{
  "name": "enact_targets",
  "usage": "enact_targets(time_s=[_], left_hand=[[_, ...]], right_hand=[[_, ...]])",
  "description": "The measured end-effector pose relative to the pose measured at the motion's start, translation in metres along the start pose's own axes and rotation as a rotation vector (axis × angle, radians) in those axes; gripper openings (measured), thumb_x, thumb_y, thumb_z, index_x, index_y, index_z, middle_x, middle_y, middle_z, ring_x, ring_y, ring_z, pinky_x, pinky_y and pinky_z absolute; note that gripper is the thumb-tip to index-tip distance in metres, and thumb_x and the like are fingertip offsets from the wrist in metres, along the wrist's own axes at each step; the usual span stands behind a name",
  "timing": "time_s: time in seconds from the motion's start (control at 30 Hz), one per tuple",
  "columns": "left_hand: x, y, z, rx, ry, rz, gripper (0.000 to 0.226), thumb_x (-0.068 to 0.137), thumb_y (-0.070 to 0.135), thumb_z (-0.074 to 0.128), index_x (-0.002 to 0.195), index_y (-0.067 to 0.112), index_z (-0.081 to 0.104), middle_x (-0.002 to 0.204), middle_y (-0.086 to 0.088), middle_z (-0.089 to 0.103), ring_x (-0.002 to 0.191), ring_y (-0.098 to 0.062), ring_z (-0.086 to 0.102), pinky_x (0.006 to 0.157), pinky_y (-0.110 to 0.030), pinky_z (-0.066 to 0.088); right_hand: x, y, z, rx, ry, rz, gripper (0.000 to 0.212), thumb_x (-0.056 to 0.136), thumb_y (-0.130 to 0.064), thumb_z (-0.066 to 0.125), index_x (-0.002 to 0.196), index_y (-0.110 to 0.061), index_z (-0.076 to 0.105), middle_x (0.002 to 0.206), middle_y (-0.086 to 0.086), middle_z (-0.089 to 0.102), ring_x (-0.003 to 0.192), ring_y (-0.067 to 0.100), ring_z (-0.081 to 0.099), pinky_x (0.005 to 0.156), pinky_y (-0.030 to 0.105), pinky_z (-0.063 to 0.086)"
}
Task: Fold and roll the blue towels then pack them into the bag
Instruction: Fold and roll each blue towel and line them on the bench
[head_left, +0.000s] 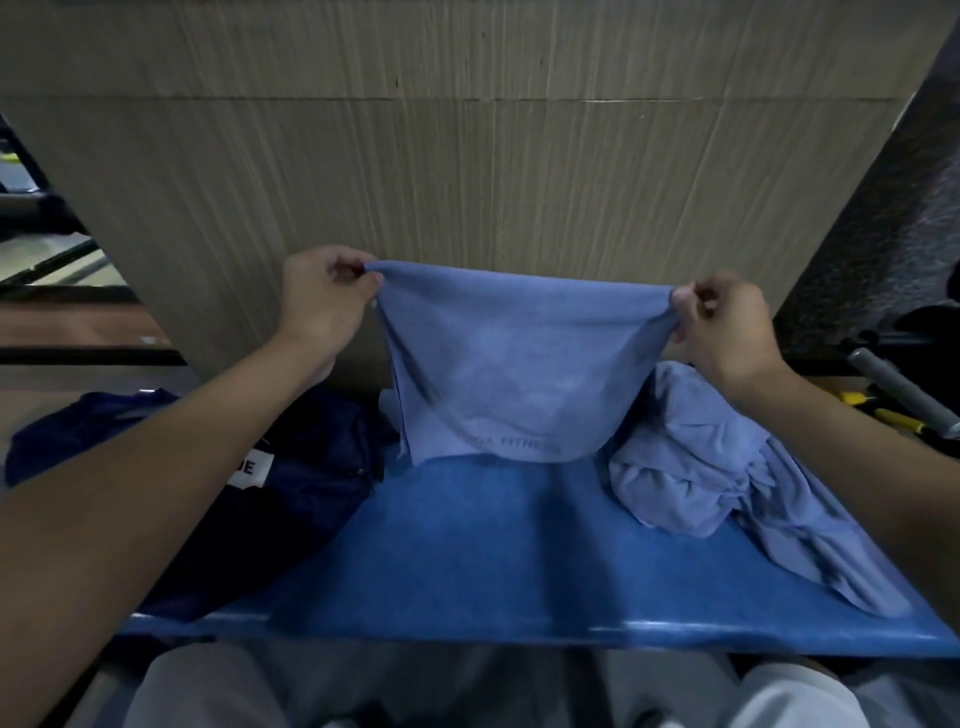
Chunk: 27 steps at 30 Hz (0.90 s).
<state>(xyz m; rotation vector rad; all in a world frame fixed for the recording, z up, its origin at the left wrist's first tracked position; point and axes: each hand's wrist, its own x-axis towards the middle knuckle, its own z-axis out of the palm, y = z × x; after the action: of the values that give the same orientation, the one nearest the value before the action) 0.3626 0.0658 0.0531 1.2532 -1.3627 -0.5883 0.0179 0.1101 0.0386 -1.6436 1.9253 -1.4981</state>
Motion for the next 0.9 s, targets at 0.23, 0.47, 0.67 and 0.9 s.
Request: enact_targets(time_s=[0.23,0.47,0.67,0.9], left_hand=[[-0.066,-0.030,-0.019,0.059,-0.197,-0.146,0.014,0.089,-0.005,0.060,0.092,0.007,0.066,0.074,-0.009,0.067,0.059,-0.009,0.063,0.051,-0.022,0.049],[-0.170,-0.105,-0.028,0.127,-0.398,-0.337,0.029,0.086,-0.021,0.051,0.080,0.005,0.062,0.064,-0.016,0.062,0.048,-0.006,0.061,0.048,-0.019,0.050],[-0.204,-0.133,-0.035,0.217,-0.489,-0.330,0.033,0.082,-0.022,0.052,0.077,0.009,0.063,0.055,-0.007,0.061,0.045,-0.004,0.058,0.045,-0.016,0.047],[-0.198,-0.144,-0.033,0.303,-0.561,-0.268,0.028,0.074,-0.001,0.049,0.068,0.019,0.067,0.056,0.003,0.068,0.056,-0.003,0.062,0.066,-0.024,0.049]], right_hand=[[-0.064,0.027,-0.008,-0.092,-0.146,-0.023,0.015,0.092,-0.004,0.053,0.079,-0.005,0.062,0.069,0.015,0.063,0.067,0.025,0.057,0.063,0.033,0.043],[-0.166,0.101,-0.002,-0.225,-0.384,0.040,0.020,0.080,-0.001,0.061,0.062,-0.011,0.064,0.068,0.008,0.061,0.065,0.024,0.058,0.056,0.019,0.040],[-0.209,0.121,-0.004,-0.210,-0.451,0.128,0.024,0.077,0.007,0.065,0.063,-0.013,0.065,0.071,0.003,0.060,0.068,0.019,0.056,0.064,0.011,0.038],[-0.209,0.128,0.003,-0.168,-0.527,0.196,0.037,0.080,0.004,0.062,0.056,-0.023,0.055,0.065,0.000,0.058,0.064,0.016,0.053,0.066,0.028,0.039]])
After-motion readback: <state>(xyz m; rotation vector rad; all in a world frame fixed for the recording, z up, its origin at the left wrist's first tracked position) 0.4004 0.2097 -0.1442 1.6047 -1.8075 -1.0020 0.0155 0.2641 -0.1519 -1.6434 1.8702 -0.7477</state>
